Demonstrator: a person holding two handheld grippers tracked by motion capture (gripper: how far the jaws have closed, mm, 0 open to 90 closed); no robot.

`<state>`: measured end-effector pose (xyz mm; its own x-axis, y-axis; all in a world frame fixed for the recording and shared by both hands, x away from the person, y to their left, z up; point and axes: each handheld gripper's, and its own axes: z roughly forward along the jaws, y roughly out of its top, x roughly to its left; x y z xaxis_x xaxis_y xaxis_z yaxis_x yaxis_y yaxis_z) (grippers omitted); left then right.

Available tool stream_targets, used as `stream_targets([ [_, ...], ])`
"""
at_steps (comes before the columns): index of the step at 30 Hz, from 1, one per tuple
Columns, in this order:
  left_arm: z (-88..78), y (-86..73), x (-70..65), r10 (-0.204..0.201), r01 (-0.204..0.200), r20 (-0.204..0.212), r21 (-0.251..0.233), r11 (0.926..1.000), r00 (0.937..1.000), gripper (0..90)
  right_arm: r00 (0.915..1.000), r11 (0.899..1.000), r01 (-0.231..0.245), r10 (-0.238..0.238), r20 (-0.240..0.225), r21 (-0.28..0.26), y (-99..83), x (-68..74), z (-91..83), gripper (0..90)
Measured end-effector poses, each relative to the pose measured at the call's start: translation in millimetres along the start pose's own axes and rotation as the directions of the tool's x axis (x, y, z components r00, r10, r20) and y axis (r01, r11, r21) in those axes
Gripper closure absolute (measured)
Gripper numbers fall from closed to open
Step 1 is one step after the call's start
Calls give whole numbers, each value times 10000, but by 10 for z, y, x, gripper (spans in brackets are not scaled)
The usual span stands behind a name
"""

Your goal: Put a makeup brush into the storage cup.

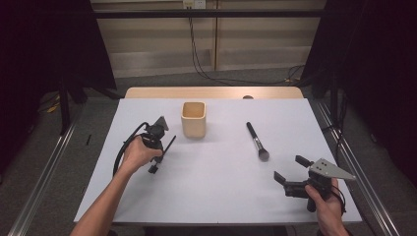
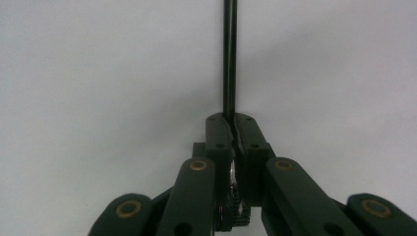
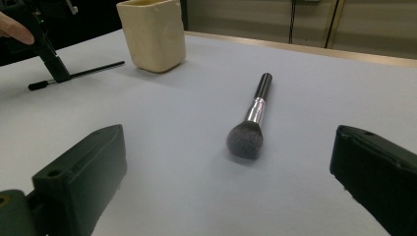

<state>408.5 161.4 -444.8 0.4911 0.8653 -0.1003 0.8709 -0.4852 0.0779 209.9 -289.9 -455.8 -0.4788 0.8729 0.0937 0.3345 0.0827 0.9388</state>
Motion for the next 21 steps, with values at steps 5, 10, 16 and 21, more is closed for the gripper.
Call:
stream_targets([
  [5, -21, -53, 31, 195, -188, 235, -271, 9995, 9995, 863, 10000, 10000, 29, -29, -38, 26, 3, 4, 16, 6],
  [10, -52, -116, 13, 383, -371, 170, -646, 9972, 9991, 863, 10000, 10000, 28, -28, 0, 20, 3, 5, 15, 6],
  [16, -110, -202, 70, 528, -443, 461, -1695, 9845, 9975, 862, 10000, 10000, 33, -33, -14, 22, 3, 4, 18, 6],
  [21, -194, -270, 146, 244, -124, 493, -2286, 9734, 9985, 862, 10000, 10000, 7, -7, -2, 12, 4, 2, 16, 6],
])
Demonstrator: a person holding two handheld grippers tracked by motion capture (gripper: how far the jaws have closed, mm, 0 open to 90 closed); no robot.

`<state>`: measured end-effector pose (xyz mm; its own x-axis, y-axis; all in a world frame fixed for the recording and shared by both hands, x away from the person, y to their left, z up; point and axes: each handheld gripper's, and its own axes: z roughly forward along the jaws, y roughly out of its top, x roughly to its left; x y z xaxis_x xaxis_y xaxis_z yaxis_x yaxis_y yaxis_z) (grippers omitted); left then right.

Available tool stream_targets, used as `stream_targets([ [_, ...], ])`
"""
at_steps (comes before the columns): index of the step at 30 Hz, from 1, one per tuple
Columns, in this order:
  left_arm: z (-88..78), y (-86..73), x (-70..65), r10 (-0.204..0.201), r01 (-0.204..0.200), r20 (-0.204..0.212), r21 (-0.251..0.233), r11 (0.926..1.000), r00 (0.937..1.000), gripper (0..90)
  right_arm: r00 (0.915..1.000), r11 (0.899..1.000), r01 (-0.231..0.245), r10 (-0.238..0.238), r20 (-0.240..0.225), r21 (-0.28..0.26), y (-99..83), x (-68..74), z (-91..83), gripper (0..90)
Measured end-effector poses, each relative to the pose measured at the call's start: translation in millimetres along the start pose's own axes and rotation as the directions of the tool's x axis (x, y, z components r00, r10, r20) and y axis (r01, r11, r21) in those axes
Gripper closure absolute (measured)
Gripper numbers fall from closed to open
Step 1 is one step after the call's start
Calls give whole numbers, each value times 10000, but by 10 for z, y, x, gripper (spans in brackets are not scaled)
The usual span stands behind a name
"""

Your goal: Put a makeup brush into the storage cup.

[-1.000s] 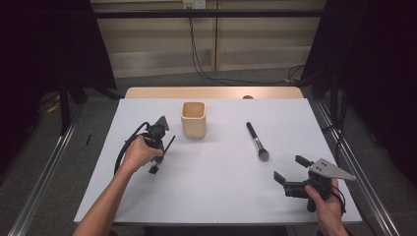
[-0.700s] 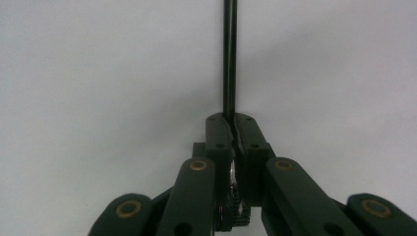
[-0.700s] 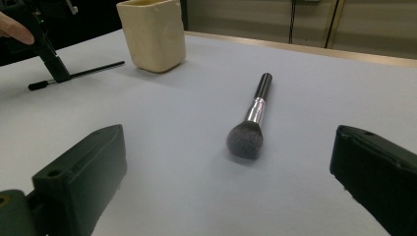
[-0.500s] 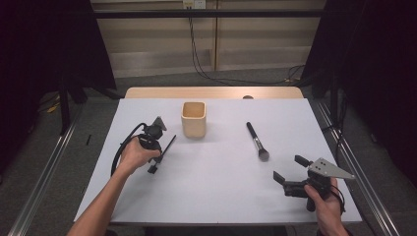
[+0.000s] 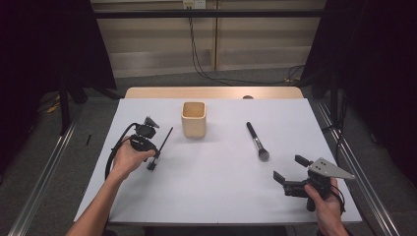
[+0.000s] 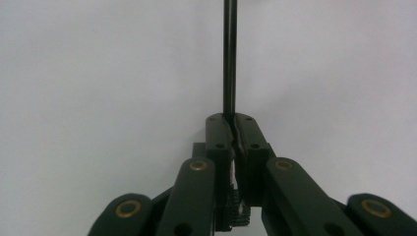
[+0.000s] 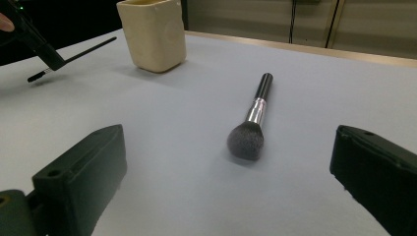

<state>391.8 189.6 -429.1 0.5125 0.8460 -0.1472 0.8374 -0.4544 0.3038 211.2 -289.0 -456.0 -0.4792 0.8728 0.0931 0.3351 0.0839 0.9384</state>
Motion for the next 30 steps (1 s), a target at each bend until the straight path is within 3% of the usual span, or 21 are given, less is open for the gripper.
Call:
stream_targets([
  [2, -29, -25, 31, 6, -9, -159, -196, 9998, 9999, 862, 10000, 10000, 10, -10, 0, 2, 0, 1, -2, 6],
  [4, -52, -61, 45, -13, 11, -33, -519, 9987, 10000, 862, 10000, 10000, 12, -12, 25, 9, -1, 1, -1, 6],
  [6, -98, -98, 54, 246, -238, 74, -962, 9951, 9997, 862, 10000, 10000, -3, 3, 20, 9, -1, -1, -1, 6],
  [7, -98, -98, 54, 246, -238, 74, -962, 9951, 9997, 862, 10000, 10000, -3, 3, 20, 9, -1, -1, -1, 6],
  [12, -182, -168, 54, 549, -509, 166, -1855, 9813, 9984, 862, 10000, 10000, 45, -45, 12, -13, 0, 0, -7, 6],
  [16, -227, -240, 60, 608, -490, 361, -2669, 9625, 9975, 862, 10000, 10000, 37, -37, 17, -14, 0, -3, -7, 6],
  [17, -240, -279, 58, 493, -330, 439, -3150, 9485, 9978, 862, 10000, 10000, 35, -35, 16, -19, -1, -3, -7, 6],
  [18, -251, -295, 56, 534, -370, 402, -3329, 9422, 9978, 861, 10000, 10000, 37, -37, 25, -22, 0, -4, -6, 6],
  [20, -270, -309, 56, 581, -417, 375, -3442, 9380, 9976, 862, 10000, 10000, 27, -27, 37, -13, -1, -4, -5, 6],
  [21, -302, -329, 48, 624, -380, 529, -3758, 9259, 9966, 862, 10000, 10000, 27, -27, 44, -13, -1, -4, -5, 6],
  [22, -302, -329, 48, 624, -380, 529, -3758, 9259, 9966, 862, 10000, 10000, 27, -27, 44, -13, -1, -4, -5, 6],
  [23, -325, -349, 31, 715, -474, 451, -4018, 9145, 9964, 862, 10000, 10000, 35, -35, 29, -8, 1, 4, -5, 6],
  [24, -325, -349, 31, 715, -474, 451, -4018, 9145, 9964, 861, 10000, 10000, 35, -35, 29, -8, 1, 4, -5, 6],
  [27, -336, -400, 18, 885, -568, 506, -4462, 8931, 9948, 862, 10000, 10000, 42, -42, 11, -25, 1, 5, -7, 6],
  [28, -336, -400, 18, 885, -568, 506, -4462, 8931, 9948, 861, 10000, 10000, 42, -42, 11, -25, 1, 5, -7, 6],
  [29, -335, -418, 18, 951, -600, 538, -4587, 8866, 9940, 861, 10000, 10000, 50, -50, 23, -35, 1, 2, -9, 6],
  [30, -333, -429, 20, 996, -631, 553, -4613, 8850, 9935, 861, 10000, 10000, 40, -40, 47, -53, 1, -1, -12, 6],
])
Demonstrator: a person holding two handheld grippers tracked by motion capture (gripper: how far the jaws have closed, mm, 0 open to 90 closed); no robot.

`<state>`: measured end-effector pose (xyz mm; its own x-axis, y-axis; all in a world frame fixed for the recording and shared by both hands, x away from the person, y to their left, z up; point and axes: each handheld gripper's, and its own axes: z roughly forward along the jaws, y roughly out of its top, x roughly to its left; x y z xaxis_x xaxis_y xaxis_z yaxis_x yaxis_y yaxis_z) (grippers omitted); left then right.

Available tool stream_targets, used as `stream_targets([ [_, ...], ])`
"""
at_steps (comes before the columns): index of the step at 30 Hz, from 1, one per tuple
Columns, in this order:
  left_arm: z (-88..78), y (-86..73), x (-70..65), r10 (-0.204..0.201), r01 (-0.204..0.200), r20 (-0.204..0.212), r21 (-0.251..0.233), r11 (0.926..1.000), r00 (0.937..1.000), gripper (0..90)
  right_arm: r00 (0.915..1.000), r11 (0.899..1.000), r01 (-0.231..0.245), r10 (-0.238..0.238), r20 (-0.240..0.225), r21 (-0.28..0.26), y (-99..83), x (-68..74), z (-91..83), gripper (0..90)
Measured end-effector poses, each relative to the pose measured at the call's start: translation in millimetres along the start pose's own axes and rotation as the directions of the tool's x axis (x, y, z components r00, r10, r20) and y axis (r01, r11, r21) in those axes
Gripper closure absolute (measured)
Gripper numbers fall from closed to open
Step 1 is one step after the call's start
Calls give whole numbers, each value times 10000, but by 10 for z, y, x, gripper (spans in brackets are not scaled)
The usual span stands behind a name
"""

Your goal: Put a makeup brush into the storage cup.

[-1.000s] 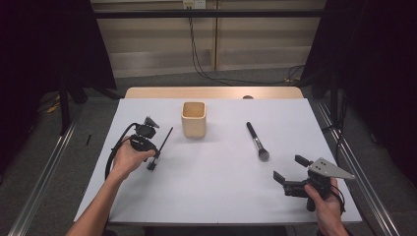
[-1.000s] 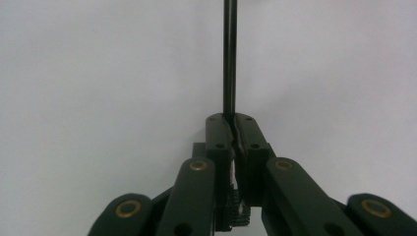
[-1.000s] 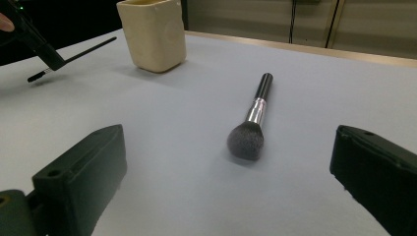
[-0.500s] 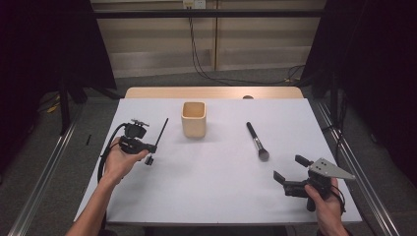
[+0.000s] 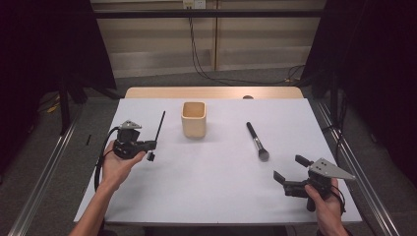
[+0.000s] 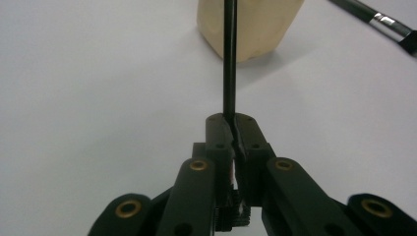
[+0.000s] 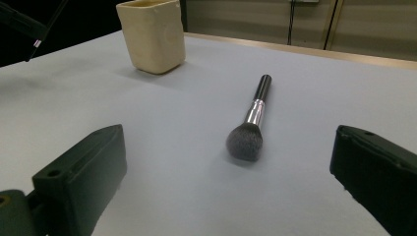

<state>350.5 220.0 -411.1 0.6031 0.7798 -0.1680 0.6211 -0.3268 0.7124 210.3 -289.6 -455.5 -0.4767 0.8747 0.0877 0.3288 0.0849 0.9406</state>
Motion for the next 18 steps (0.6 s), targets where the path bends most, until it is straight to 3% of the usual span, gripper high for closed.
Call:
stream_targets([
  [4, -16, -49, 22, 343, -334, 329, -268, 9991, 9989, 861, 10000, 10000, -32, 32, -10, -46, 1, 2, 0, 6],
  [5, -22, -65, 33, 363, -341, 572, -385, 9987, 9977, 861, 10000, 10000, -20, 20, -28, -34, 2, 3, 0, 6],
  [7, -29, -70, 26, 392, -364, 634, -456, 9983, 9972, 861, 10000, 10000, -35, 35, -32, -46, 3, 6, 1, 6],
  [10, -73, -75, -13, 576, -502, 986, -762, 9958, 9935, 861, 10000, 10000, 7, -7, -42, -78, 5, 7, -4, 6],
  [16, -72, -75, -85, 906, -796, 1322, -859, 9931, 9871, 861, 9999, 9999, 19, -20, -121, -101, 7, 15, -3, 6],
  [18, -67, -78, -112, 856, -722, 1470, -940, 9929, 9854, 861, 9998, 9999, 36, -38, -169, -106, 7, 17, -4, 6],
])
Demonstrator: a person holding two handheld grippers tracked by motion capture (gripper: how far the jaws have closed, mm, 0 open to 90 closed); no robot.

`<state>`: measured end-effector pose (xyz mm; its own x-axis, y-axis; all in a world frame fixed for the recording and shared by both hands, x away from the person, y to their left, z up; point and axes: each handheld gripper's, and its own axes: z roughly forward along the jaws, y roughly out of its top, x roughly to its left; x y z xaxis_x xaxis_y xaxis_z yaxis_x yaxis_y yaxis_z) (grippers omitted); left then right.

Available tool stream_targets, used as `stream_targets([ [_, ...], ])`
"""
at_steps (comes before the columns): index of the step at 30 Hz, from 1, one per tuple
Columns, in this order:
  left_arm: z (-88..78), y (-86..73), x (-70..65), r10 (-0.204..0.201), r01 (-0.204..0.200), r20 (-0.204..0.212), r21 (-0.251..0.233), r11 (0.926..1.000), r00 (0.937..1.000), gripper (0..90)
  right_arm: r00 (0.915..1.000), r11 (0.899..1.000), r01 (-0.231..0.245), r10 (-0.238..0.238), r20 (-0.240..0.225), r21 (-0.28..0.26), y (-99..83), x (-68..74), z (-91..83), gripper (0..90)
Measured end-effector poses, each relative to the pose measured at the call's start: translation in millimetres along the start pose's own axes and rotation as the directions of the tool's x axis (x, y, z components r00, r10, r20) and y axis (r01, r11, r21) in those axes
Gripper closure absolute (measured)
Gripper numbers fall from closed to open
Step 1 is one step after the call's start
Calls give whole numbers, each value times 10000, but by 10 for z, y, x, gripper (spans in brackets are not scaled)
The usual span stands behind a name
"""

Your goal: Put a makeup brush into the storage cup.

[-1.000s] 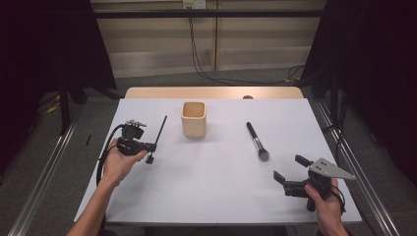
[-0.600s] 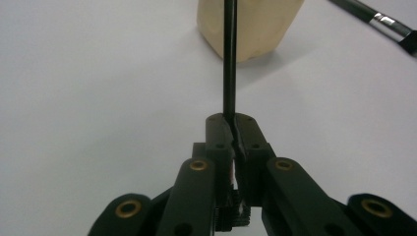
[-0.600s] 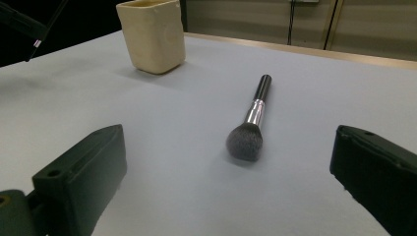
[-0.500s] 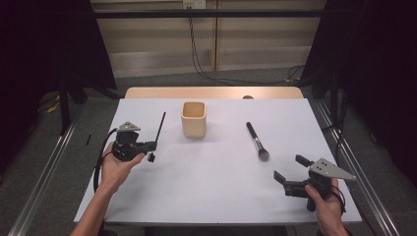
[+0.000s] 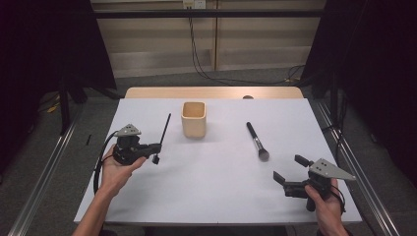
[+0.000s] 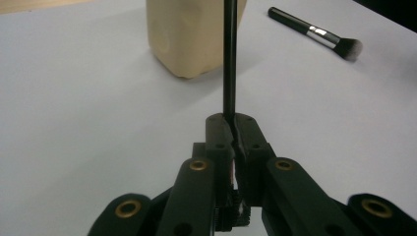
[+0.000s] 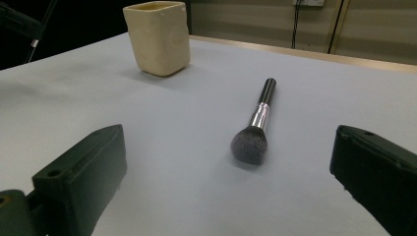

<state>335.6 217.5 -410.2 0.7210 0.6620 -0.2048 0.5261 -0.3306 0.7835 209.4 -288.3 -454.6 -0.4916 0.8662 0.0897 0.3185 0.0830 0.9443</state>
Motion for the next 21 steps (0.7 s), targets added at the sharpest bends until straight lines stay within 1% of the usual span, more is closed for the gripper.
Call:
stream_targets([
  [1, 5, 7, -21, 53, -53, 101, 23, 10000, 9999, 861, 10000, 10000, -1, 1, 8, -9, 1, 1, -2, 6],
  [2, 8, 11, -28, 95, -96, 105, 19, 10000, 9999, 861, 10000, 10000, -18, 18, 9, -55, 4, 4, -2, 6],
  [3, 11, 18, -41, 82, -81, 256, -24, 10000, 9996, 861, 10000, 10000, 14, -15, -81, -35, 5, 6, 4, 6],
  [4, 12, 19, -50, 62, -60, 321, -59, 10000, 9995, 861, 10000, 10000, 14, -15, -81, -35, 5, 6, 4, 6],
  [5, 17, 23, -66, 154, -154, 337, -23, 9999, 9993, 861, 10000, 10000, -2, 1, -94, -37, 5, 11, 7, 6],
  [7, 28, 23, -97, 247, -248, 471, 12, 9997, 9986, 861, 9997, 9999, 72, -75, -232, -102, 10, 23, 8, 6],
  [8, 30, 23, -105, 255, -257, 468, 27, 9997, 9986, 861, 9997, 9999, 72, -75, -232, -102, 10, 23, 8, 6],
  [12, 43, 34, -156, 379, -383, 734, 36, 9993, 9966, 861, 9991, 9999, 69, -75, -418, -132, 14, 38, 13, 5],
  [13, 53, 34, -176, 327, -322, 898, -77, 9995, 9954, 861, 9989, 9999, 112, -118, -453, -131, 14, 39, 17, 5],
  [14, 55, 34, -181, 314, -307, 933, -90, 9995, 9951, 861, 9987, 9998, 116, -123, -495, -148, 18, 52, 26, 5],
  [15, 63, 35, -205, 339, -333, 1062, -75, 9994, 9938, 861, 9983, 9997, 180, -189, -560, -168, 21, 55, 26, 5],
  [18, 77, 38, -233, 357, -355, 1177, -34, 9994, 9924, 861, 9970, 9995, 276, -287, -721, -161, 23, 67, 28, 5],
  [20, 96, 45, -263, 530, -544, 1205, 81, 9985, 9913, 860, 9966, 9995, 271, -284, -770, -171, 24, 75, 33, 5],
  [21, 104, 48, -278, 525, -541, 1237, 101, 9985, 9909, 861, 9954, 9994, 284, -302, -906, -214, 32, 92, 50, 0],
])
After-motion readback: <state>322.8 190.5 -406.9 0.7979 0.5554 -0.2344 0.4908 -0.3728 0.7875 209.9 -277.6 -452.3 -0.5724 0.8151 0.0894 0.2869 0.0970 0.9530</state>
